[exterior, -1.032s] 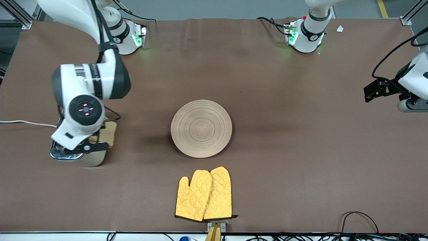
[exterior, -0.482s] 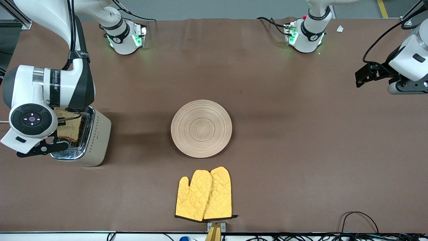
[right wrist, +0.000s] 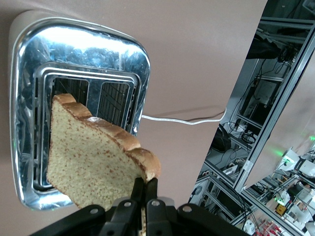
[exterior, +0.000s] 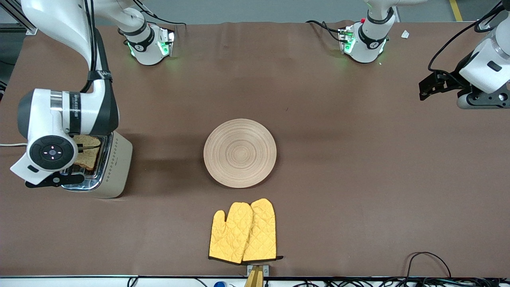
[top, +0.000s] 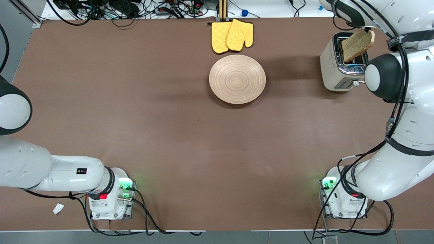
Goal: Move plate and put bread in toaster
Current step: 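Lower the bread into the toaster slot and open the right gripper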
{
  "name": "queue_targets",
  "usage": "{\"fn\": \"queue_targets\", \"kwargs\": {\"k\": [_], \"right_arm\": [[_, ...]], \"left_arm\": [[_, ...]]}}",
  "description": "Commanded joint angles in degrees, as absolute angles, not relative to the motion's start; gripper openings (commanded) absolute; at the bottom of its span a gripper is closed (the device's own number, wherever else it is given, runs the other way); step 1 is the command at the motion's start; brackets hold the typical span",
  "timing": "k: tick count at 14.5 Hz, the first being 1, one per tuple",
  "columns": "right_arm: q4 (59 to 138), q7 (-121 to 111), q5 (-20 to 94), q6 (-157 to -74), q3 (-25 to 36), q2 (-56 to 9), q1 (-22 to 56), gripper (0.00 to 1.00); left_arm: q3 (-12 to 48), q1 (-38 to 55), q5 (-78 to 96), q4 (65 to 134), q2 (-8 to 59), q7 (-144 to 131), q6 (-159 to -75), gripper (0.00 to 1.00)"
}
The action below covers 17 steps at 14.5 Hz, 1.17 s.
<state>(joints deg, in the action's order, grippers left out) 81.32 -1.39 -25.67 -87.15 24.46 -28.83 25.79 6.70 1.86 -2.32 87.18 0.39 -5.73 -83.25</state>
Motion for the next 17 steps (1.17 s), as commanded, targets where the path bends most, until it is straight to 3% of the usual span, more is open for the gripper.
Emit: {"fn": "queue_targets", "kwargs": {"k": [1,3,4,5,6,7,17], "right_arm": [[84.3,2.3,-26.4,-89.7,24.2,-28.7,25.8,0.02],[86.3,5.3,-26.2,-91.9,24.2,-28.7,25.9,0.08],[86.2,5.6,-25.8,-91.3,24.2,-28.7,25.9,0.34],[86.2,5.6,-24.9,-91.1,24.1,-28.6,25.8,0.68],[86.0,5.3,-22.5,-91.1,24.1,-28.2,25.6,0.96],[86.0,4.8,-20.1,-91.1,24.2,-27.5,25.1,1.0],[91.3,-0.6,-0.5,-91.0,24.2,-8.2,17.1,1.0]], "left_arm": [[6.5,2.1,-1.5,88.1,-0.3,-5.4,-83.4,1.0],[6.4,1.7,-1.5,88.0,0.1,-5.4,-83.4,1.0],[6.4,1.7,-1.5,87.9,0.3,-5.4,-83.5,1.0],[6.4,1.6,-1.6,87.8,0.4,-5.4,-83.5,1.0],[6.4,1.6,-1.5,87.8,0.4,-5.4,-83.5,1.0],[6.3,1.5,-1.5,87.8,0.4,-5.4,-83.5,1.0],[6.0,1.3,-1.5,87.6,0.0,-5.3,-83.3,1.0]]}}
